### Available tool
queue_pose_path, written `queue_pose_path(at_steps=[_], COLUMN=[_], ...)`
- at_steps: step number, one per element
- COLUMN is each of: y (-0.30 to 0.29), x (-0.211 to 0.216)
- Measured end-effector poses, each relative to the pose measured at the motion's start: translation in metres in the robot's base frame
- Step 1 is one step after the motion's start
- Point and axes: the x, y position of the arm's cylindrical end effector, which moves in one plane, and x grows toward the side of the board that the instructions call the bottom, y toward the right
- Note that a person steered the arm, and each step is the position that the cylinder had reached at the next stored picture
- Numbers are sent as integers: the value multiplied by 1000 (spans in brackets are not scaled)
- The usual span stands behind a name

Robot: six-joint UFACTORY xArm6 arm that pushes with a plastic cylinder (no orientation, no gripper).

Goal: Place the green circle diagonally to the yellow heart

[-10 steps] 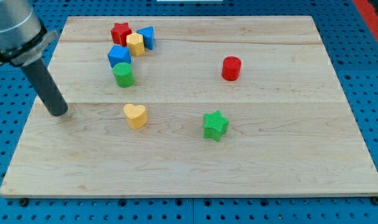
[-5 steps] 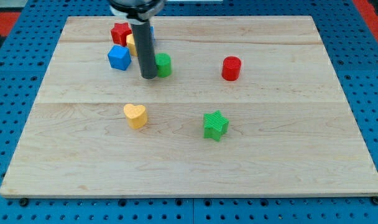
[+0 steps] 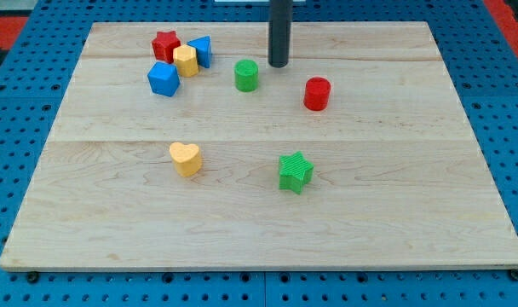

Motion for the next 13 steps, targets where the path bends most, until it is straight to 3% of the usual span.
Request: queue_pose_path(at_steps=[2,4,6,10,11,13], y=[-87,-98,-133,-127,-123,-89], x=[20,96,123,189,194,114])
